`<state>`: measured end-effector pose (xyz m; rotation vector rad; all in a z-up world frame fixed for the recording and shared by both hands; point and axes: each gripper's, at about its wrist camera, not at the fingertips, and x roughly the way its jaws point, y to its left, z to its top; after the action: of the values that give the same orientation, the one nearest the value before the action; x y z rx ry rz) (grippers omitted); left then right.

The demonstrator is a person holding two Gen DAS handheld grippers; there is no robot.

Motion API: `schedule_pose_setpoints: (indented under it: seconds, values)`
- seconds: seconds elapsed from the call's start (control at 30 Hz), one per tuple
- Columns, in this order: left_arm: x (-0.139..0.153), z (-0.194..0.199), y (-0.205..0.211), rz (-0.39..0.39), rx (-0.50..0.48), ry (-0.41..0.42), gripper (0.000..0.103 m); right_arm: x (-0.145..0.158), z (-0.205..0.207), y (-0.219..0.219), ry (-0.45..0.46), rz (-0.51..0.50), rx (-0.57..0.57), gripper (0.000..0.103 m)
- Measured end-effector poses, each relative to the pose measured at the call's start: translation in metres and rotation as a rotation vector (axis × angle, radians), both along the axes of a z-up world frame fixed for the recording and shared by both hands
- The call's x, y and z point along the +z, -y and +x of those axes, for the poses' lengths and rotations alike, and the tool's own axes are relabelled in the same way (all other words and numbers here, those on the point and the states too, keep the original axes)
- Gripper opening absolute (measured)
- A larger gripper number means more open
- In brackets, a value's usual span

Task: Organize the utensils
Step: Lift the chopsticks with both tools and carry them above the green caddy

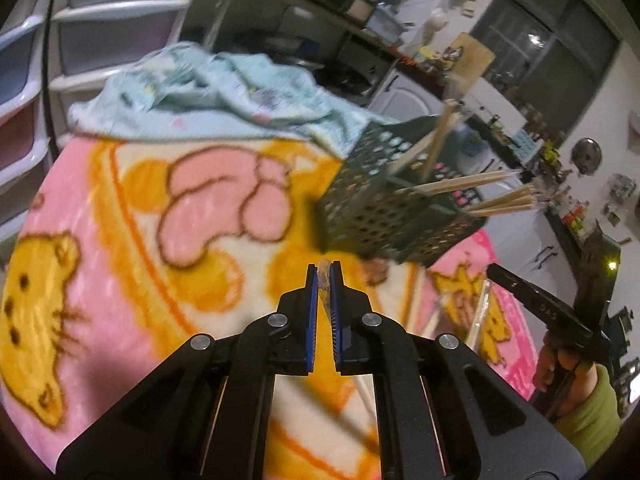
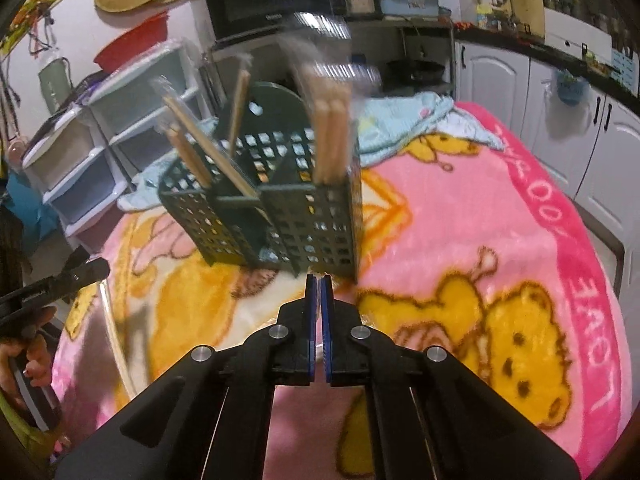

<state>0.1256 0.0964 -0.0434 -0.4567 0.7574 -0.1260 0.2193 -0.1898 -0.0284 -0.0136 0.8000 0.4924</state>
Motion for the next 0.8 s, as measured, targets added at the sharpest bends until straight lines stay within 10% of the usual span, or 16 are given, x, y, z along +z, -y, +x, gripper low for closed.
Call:
schedule_pose_setpoints:
  seconds: [0.8]
  values:
    - [0.072,-0.002,0.052,-0.008,-0.162,0.181,0.003,0.077,-0.053,-0.012,0.172,0.062,0.119,0.002]
